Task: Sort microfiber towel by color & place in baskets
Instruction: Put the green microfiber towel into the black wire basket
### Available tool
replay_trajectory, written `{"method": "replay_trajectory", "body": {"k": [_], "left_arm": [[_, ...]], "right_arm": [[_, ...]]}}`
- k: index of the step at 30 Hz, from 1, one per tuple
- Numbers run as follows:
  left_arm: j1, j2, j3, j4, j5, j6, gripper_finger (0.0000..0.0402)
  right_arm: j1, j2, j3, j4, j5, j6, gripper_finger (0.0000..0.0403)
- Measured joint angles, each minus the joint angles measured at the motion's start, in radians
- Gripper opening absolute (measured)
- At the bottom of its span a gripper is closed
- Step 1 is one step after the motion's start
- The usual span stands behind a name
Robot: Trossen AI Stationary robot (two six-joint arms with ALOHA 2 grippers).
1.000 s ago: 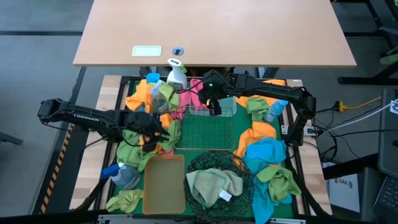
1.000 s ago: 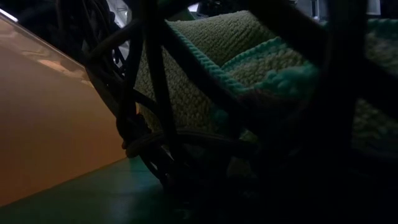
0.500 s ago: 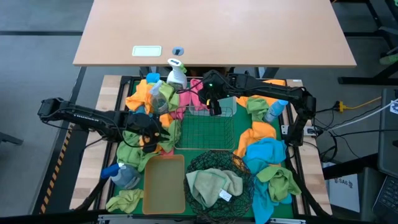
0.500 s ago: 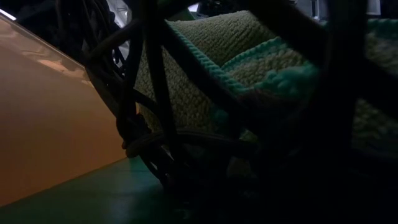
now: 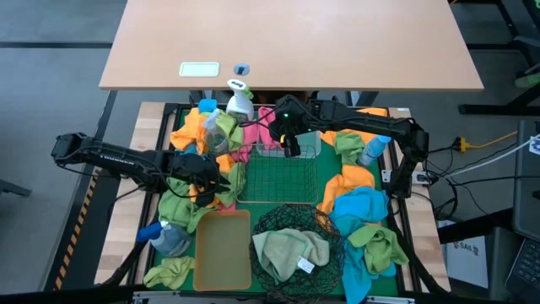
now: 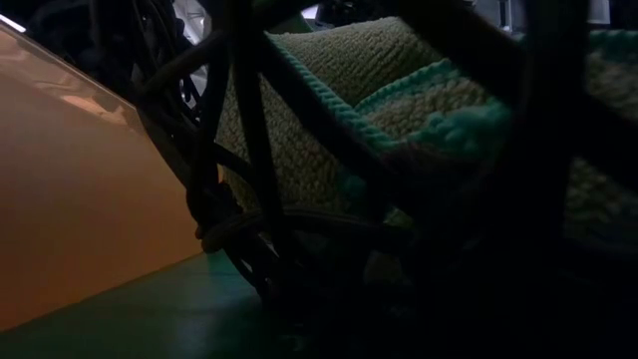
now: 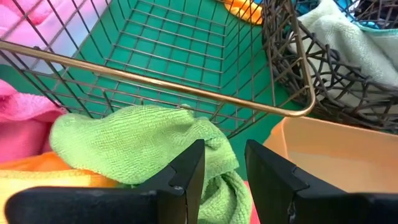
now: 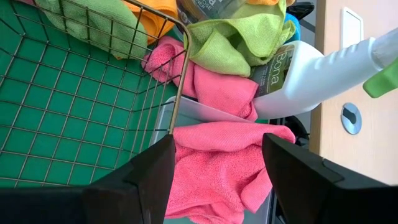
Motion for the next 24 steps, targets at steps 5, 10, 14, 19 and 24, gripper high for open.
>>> {"method": "replay_trajectory", "body": {"k": [5, 10, 14, 19, 24], "left_arm": [[0.000, 0.000, 0.000, -0.006, 0.003, 0.040, 0.0110], [-0.017, 0.000, 0.000, -0.006, 0.011, 0.120, 0.0110], [-0.039, 0.000, 0.000, -0.008, -0.029, 0.237, 0.0110], [-0.059, 0.000, 0.000, -0.069, -0.102, 0.328, 0.0110], [-0.074, 0.000, 0.000, -0.138, -0.126, 0.357, 0.0110]], "right_arm": [[0.000, 0.000, 0.000, 0.000, 0.000, 0.000, 0.0238], [0.000, 0.000, 0.000, 0.000, 0.000, 0.000, 0.0238], [0.000, 0.000, 0.000, -0.001, 0.000, 0.000, 0.0238], [0.000, 0.000, 0.000, -0.001, 0.000, 0.000, 0.0238], [0.000, 0.000, 0.000, -0.001, 0.000, 0.000, 0.0238]]}}
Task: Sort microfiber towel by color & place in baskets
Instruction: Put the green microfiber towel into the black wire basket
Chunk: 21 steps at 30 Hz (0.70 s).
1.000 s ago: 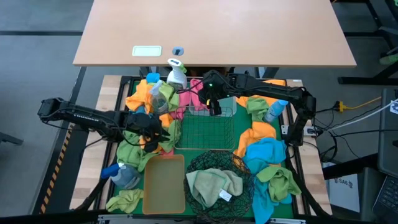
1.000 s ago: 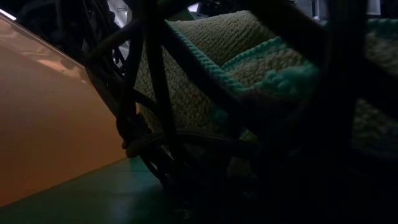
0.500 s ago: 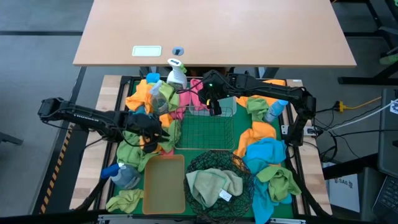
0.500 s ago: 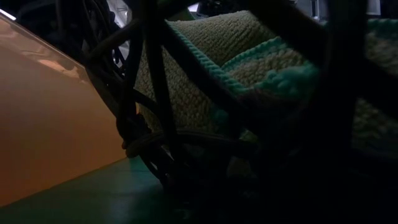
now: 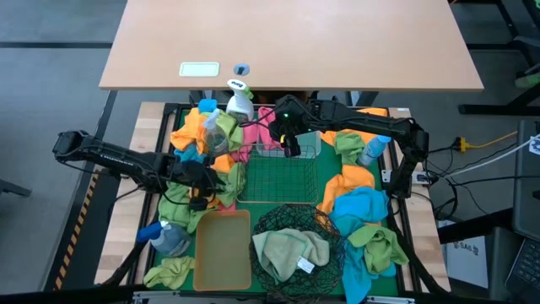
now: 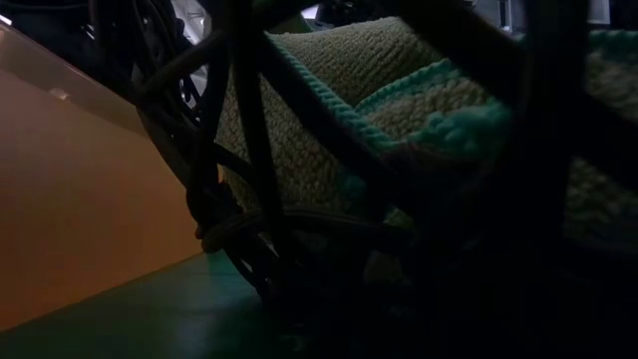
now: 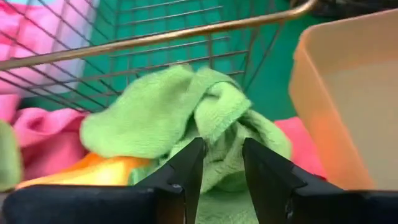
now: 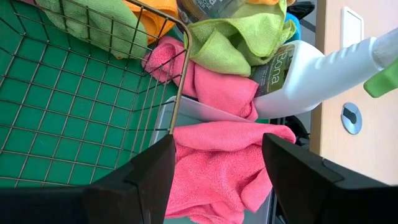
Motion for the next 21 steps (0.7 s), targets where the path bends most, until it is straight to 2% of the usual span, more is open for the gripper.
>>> {"method": "replay_trajectory", "body": {"k": [5, 15, 21], "left_arm": [[0.000, 0.000, 0.000, 0.009, -0.092, 0.002, 0.0110], [0.000, 0.004, 0.000, 0.058, -0.065, 0.001, 0.0110], [0.000, 0.075, 0.001, 0.069, -0.057, 0.001, 0.0110]], "right_arm": [[0.000, 0.000, 0.000, 0.000, 0.000, 0.000, 0.0238], [0.000, 0.000, 0.000, 0.000, 0.000, 0.000, 0.0238], [0.000, 0.000, 0.000, 0.000, 0.000, 0.000, 0.0238]]}}
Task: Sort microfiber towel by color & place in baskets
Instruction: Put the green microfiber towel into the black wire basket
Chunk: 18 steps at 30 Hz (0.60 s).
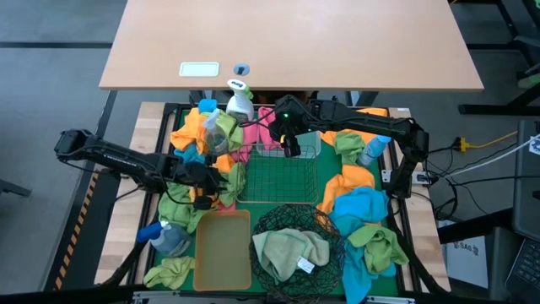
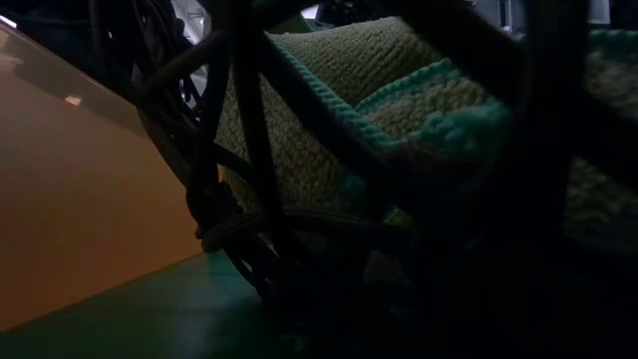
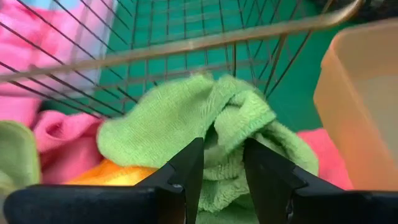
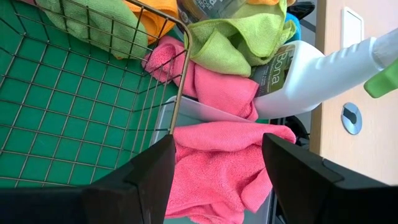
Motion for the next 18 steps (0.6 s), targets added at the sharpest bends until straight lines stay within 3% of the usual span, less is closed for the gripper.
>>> {"method": "replay_trajectory", "body": {"k": [8, 11, 15, 18], "left_arm": [[0.001, 0.078, 0.000, 0.122, -0.001, -0.003, 0.0106], [0.001, 0.074, 0.000, 0.122, -0.001, -0.003, 0.0080], [0.002, 0.041, 0.000, 0.117, -0.001, -0.003, 0.0016], [0.002, 0.007, 0.000, 0.115, -0.001, -0.004, 0.0007]], "right_arm": [[0.000, 0.000, 0.000, 0.002, 0.000, 0.000, 0.0238], [0.000, 0.000, 0.000, 0.002, 0.000, 0.000, 0.0238], [0.000, 0.000, 0.000, 0.004, 0.000, 0.000, 0.0238], [0.000, 0.000, 0.000, 0.004, 0.000, 0.000, 0.0238]]}}
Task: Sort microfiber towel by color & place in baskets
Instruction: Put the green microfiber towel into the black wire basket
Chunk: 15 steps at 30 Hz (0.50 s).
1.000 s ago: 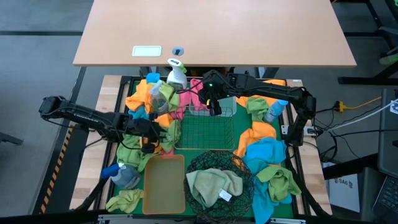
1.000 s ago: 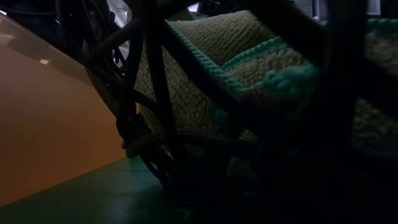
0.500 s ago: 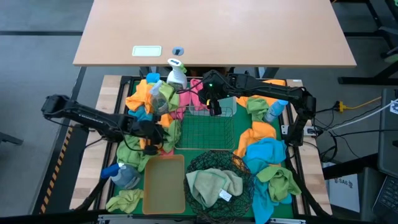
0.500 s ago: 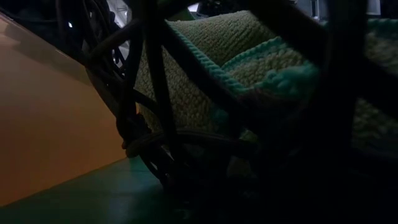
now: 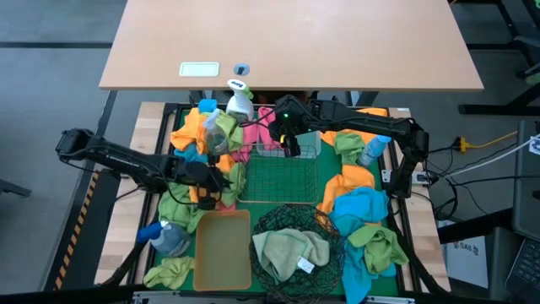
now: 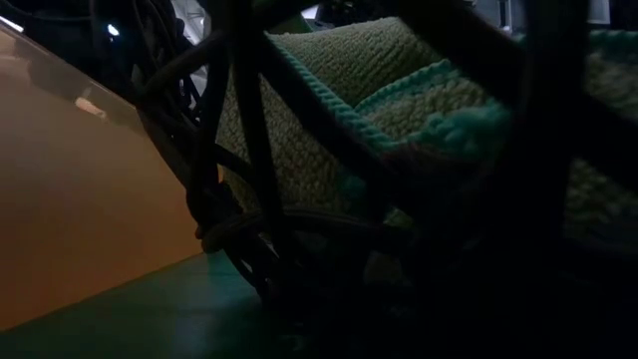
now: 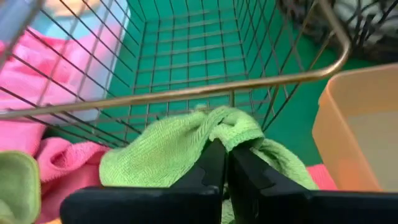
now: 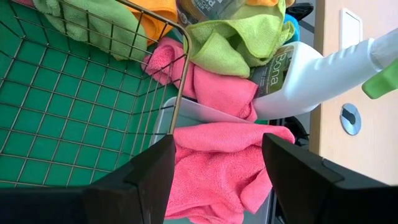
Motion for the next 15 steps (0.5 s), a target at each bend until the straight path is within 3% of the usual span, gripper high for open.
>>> {"method": "replay_trajectory", "body": {"k": [7, 15], "left_arm": [[0.000, -0.107, 0.000, -0.007, -0.033, 0.000, 0.0002], [0.000, -0.230, 0.000, 0.010, -0.174, 0.000, 0.0001]], "right_arm": [[0.000, 0.000, 0.000, 0.003, -0.023, -0.001, 0.0238], [0.000, 0.000, 0.000, 0.136, -0.290, 0.075, 0.0238]]}}
